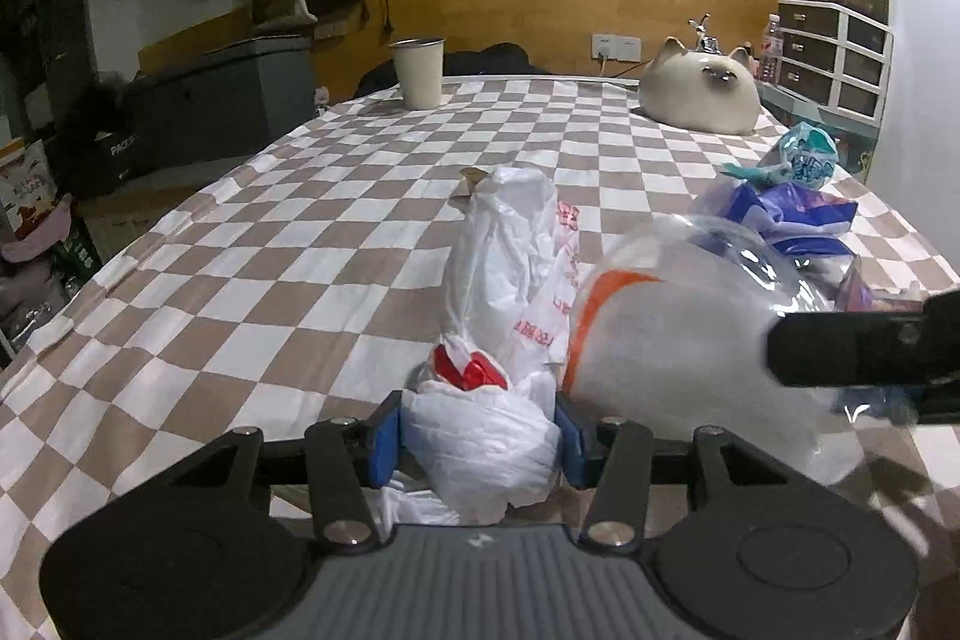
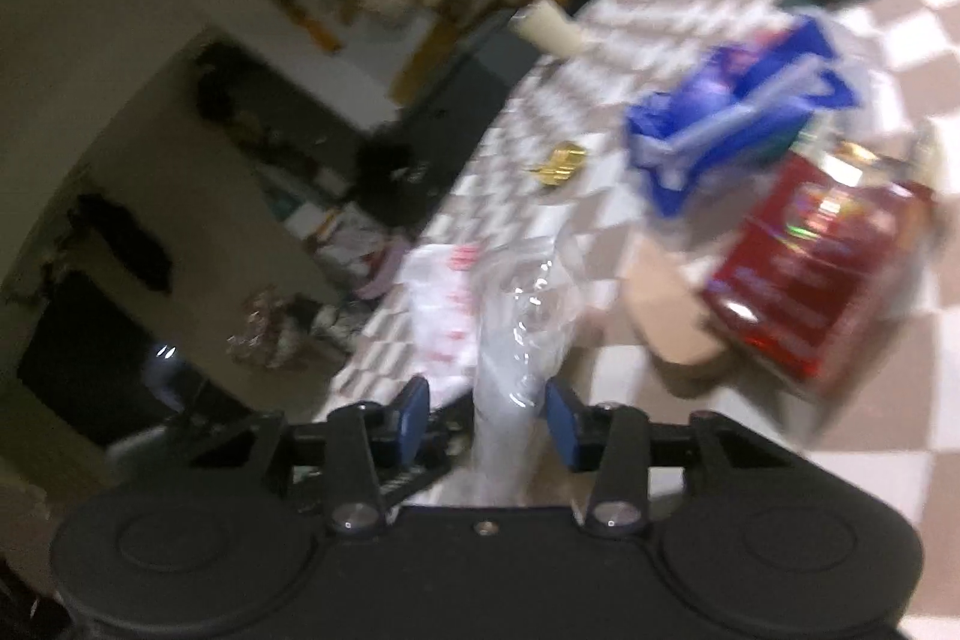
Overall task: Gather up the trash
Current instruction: 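Grasp the white plastic bag with the left gripper while the right gripper grasps the clear plastic bag, then lift the white bag and clear bag off the table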
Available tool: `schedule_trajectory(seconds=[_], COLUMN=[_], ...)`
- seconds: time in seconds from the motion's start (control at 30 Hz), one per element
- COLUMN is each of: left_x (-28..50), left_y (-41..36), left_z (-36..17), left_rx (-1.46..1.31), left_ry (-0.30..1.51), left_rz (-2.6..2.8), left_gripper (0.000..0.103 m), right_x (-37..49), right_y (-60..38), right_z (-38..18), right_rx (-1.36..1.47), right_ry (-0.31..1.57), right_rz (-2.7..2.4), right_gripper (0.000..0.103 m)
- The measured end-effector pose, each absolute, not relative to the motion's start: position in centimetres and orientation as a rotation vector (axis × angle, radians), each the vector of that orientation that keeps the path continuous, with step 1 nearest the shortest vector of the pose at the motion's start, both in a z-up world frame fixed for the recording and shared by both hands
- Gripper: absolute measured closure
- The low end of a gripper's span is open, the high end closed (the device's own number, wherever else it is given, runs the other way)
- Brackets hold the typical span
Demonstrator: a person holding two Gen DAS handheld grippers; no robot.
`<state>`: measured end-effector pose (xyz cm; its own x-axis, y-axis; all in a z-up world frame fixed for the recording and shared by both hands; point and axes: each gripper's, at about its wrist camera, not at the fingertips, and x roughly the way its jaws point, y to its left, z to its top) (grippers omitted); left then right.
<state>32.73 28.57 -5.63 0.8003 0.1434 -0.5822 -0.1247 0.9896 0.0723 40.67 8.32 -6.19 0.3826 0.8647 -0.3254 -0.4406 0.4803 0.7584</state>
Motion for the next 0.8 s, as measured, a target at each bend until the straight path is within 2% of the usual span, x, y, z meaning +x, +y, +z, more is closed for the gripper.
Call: schedule_trajectory(seconds=[0.23,0.27,0.3,0.8], left_x=[32.6,32.6,32.6,28.7], left_y=[28.5,28.4,28.4,28.1], left_z=[-5.6,-5.7,-5.7,-4.4], left_rx=[0.031,0.033,0.032,-0.132], left_ry=[0.622,0.622,0.623,0.583], left_rz=[0.138,0.136,0.135,0.145], left_gripper=[0.052,0.052,0.052,0.053], right_x=[41.8,42.0,42.1,37.4], right_y=[10.9,11.3,11.5,8.3], right_z=[-7.0,-7.4,-7.7,-4.9], right_rx=[0.609,0.601,0.587,0.393], right_ry=[0.823,0.834,0.845,0.719], right_rz=[0.796,0.784,0.773,0.749], right_gripper=[0.061,0.063,0.071,0.076])
